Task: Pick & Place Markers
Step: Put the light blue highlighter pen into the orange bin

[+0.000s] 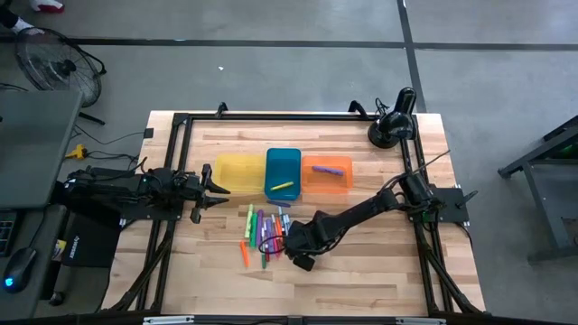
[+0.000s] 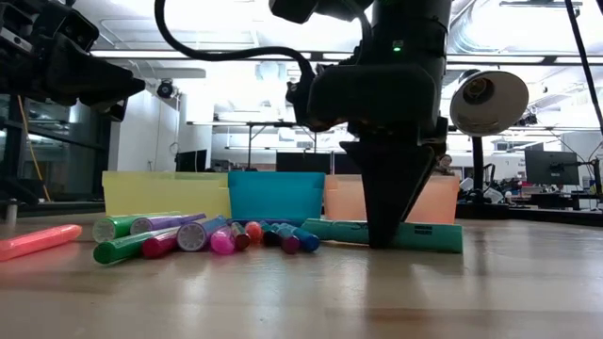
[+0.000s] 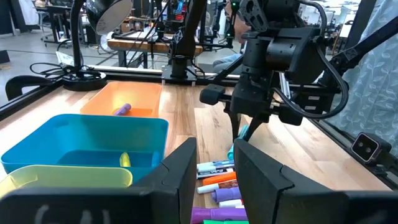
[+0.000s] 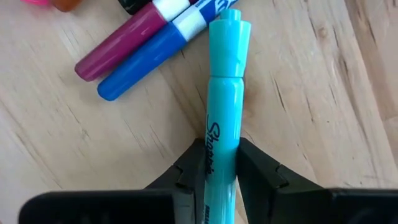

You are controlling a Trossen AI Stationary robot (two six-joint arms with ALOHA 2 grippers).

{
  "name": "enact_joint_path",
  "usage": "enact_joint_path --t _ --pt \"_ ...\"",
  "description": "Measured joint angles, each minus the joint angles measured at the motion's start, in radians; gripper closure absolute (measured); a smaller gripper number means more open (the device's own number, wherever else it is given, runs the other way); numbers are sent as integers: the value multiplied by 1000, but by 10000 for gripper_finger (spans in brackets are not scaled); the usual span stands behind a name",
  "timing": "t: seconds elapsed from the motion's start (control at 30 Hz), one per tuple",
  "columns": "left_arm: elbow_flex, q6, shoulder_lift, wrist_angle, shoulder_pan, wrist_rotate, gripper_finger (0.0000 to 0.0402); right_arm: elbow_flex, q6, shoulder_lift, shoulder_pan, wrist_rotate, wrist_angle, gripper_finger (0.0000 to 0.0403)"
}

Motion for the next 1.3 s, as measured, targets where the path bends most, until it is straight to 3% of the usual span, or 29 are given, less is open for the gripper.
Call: enact_joint_path --t 0.27,0.87,1.3 --pt "0 0 0 0 0 0 298 -2 -9 -24 3 44 -41 340" --pt "0 0 0 0 0 0 298 -6 -189 -139 -2 163 -182 343" --pt "0 0 0 0 0 0 298 -4 -416 -241 -70 387 -346 344"
